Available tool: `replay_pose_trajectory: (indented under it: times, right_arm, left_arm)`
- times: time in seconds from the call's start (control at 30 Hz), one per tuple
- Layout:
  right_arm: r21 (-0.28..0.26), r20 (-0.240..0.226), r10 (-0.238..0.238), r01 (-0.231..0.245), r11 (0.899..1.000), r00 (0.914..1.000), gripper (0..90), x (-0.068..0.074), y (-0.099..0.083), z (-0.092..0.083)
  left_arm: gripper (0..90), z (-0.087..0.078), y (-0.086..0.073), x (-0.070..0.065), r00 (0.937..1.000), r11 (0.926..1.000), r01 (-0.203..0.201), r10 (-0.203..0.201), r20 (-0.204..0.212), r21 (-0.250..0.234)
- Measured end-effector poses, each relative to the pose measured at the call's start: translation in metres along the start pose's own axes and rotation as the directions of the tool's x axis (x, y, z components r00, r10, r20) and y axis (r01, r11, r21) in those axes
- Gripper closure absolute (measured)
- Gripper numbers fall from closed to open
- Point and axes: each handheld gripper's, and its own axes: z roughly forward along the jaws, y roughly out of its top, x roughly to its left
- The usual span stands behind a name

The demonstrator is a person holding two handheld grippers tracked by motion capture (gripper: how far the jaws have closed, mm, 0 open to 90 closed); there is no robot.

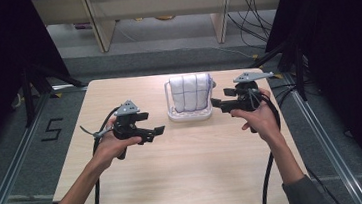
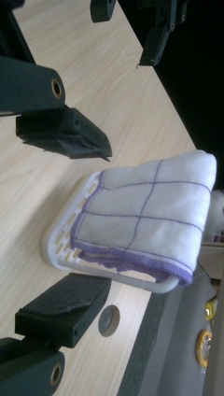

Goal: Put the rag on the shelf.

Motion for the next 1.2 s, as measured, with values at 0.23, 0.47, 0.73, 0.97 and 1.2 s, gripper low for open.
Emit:
replay_pose_trajectory:
  times: [0.23, 0.47, 0.73, 0.97, 1.2]
  right_arm:
    - [-0.012, -0.011, 0.01, -0.01, 1.0, 0.9999, 32.2, 0.006, -0.01, 0.002]
    - [0.0, -0.033, -0.01, 0.01, 1.0, 0.9994, 32.0, 0.012, -0.017, 0.001]
    - [0.023, -0.041, -0.026, 0.027, 0.999, 0.9988, 31.5, 0.023, -0.034, 0.002]
    - [0.055, -0.067, -0.031, 0.035, 0.998, 0.9972, 31.3, 0.033, -0.051, 0.009]
    - [0.091, -0.091, -0.042, 0.051, 0.995, 0.9949, 31.2, 0.041, -0.064, 0.017]
  left_arm:
    - [15.0, 0.001, -0.012, -0.011, 0.9992, 0.9993, -0.033, 0.033, 0.02, 0.017]
    - [15.1, -0.001, -0.02, -0.018, 0.9988, 0.999, -0.042, 0.041, 0.026, 0.017]
    - [15.2, -0.003, -0.034, -0.025, 0.9981, 0.9976, -0.054, 0.053, 0.03, 0.043]
    - [15.3, -0.003, -0.047, -0.031, 0.9973, 0.9969, -0.063, 0.061, 0.041, 0.046]
    - [15.3, -0.006, -0.062, -0.034, 0.9978, 0.9971, -0.053, 0.05, 0.042, 0.055]
